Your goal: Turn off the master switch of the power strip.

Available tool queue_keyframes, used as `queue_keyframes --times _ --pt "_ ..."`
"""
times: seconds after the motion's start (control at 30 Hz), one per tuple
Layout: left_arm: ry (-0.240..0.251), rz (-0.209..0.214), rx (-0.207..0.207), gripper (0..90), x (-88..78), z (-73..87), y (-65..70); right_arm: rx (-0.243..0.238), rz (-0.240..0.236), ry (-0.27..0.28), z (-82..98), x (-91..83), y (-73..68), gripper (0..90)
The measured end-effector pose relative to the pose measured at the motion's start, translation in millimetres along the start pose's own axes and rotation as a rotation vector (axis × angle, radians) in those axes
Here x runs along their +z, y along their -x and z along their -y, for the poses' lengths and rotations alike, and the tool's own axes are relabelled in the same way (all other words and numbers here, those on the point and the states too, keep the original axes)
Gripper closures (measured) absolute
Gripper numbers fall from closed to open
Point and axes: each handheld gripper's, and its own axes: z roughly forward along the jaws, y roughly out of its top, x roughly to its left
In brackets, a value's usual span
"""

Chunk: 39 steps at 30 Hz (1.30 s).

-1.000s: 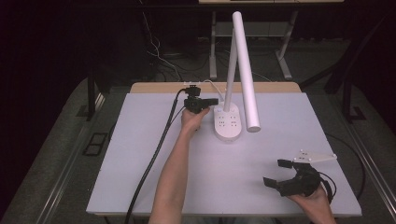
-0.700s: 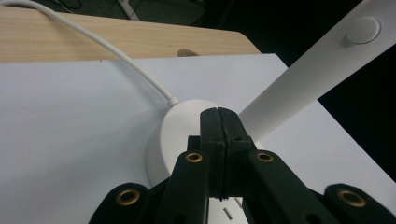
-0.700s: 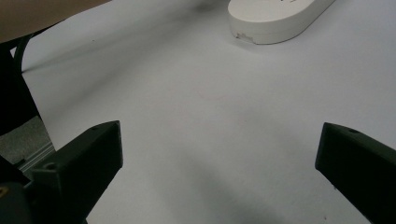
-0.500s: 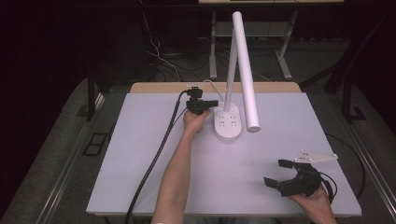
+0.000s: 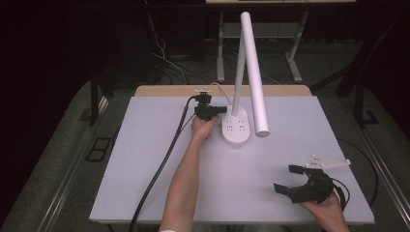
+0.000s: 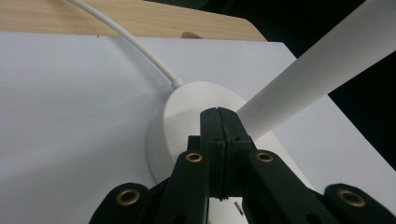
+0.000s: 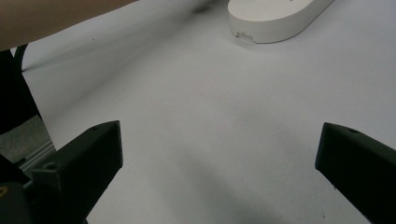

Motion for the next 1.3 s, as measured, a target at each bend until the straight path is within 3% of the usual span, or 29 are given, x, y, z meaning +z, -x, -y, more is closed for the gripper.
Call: queue_keyframes --times 0.33,0.47,0.63,1.1,1.3 --pt "-0.021 -0.006 -0.005 89.9 5.1 4.8 -1.3 0.000 0.000 -0.003 0.4 -0.3 -0.1 0.0" --pt "-0.034 -0.015 -0.042 90.0 3.9 3.4 -3.1 0.001 -0.001 -0.004 0.5 -0.4 0.1 0.0" --pt "-0.058 -0.031 -0.023 90.0 1.3 3.3 -3.9 -0.003 0.001 -0.004 0.7 -0.5 -0.6 0.1" --pt "-0.059 -0.061 0.013 90.0 1.7 2.0 -1.2 -0.005 0.006 -0.005 0.9 -0.1 0.3 0.0" --pt "-0.041 -0.044 0.003 90.0 1.3 2.2 -1.7 -0.006 0.009 -0.007 1.3 -0.4 0.4 0.0"
